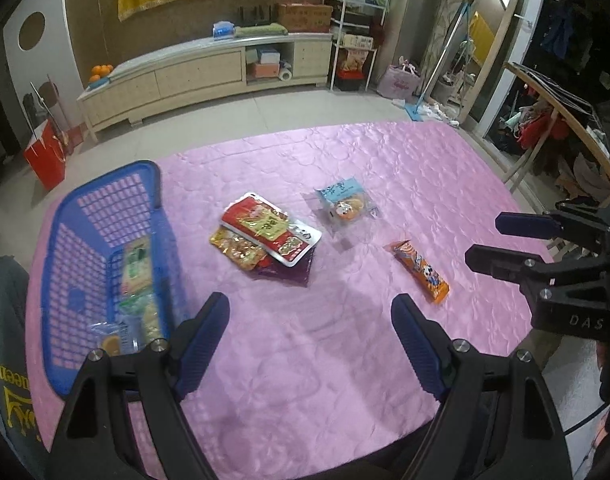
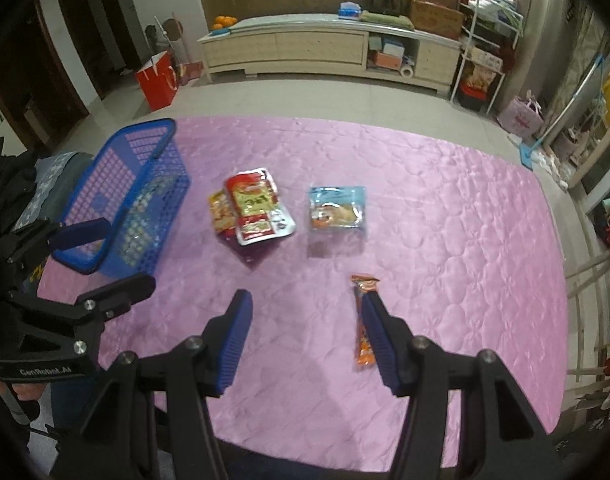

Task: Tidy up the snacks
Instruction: 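Move both tools back to the red snack bag and blue bread packet, then grasp the red-and-yellow snack bag with the left tool while the right tool grasps the blue bread packet, then lift and carry both packets with both tools over the blue basket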

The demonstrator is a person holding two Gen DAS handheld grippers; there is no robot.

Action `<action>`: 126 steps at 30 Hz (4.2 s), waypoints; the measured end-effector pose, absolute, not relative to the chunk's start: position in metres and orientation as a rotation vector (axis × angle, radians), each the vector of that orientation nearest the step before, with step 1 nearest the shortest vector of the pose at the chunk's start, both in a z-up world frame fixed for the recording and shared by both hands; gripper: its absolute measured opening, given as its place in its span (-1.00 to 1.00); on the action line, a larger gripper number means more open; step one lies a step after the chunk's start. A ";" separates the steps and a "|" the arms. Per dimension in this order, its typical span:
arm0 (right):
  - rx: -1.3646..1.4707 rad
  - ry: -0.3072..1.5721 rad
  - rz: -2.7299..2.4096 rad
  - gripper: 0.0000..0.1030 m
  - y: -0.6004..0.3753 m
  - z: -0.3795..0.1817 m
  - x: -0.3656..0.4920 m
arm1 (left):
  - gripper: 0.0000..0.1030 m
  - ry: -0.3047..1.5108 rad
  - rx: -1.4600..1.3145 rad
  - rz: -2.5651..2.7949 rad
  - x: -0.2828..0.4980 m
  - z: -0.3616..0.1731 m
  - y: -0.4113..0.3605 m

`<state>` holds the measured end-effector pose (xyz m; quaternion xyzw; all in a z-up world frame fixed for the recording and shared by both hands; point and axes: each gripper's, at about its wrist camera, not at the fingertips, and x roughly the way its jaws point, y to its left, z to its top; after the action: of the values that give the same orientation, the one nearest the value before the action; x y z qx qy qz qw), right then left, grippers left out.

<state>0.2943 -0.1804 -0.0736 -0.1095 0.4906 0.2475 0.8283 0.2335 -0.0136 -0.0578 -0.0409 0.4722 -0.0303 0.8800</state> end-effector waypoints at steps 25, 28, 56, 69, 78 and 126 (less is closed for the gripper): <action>-0.237 1.198 0.504 0.36 -0.151 -0.172 0.434 | 0.58 1.241 -0.263 0.186 0.391 -0.167 0.010; -0.214 1.208 0.512 0.36 -0.150 -0.182 0.443 | 0.58 1.278 -0.248 0.203 0.406 -0.180 0.009; -0.128 1.169 0.521 0.36 -0.167 -0.192 0.442 | 0.64 1.356 -0.140 0.264 0.485 -0.229 -0.007; -0.154 1.174 0.524 0.36 -0.156 -0.191 0.444 | -0.41 1.309 -0.051 0.159 0.457 -0.213 -0.051; -0.142 1.217 0.556 0.36 -0.138 -0.196 0.449 | -0.53 1.255 -0.128 0.110 0.401 -0.189 -0.028; -0.261 1.104 0.588 0.41 -0.105 -0.086 0.316 | -0.69 1.022 -0.158 0.008 0.256 -0.050 0.018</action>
<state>0.3157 -0.1051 -0.0857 -0.1217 0.5154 0.2742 0.8027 0.2556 0.0183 -0.0500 -0.0753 0.4886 0.0040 0.8692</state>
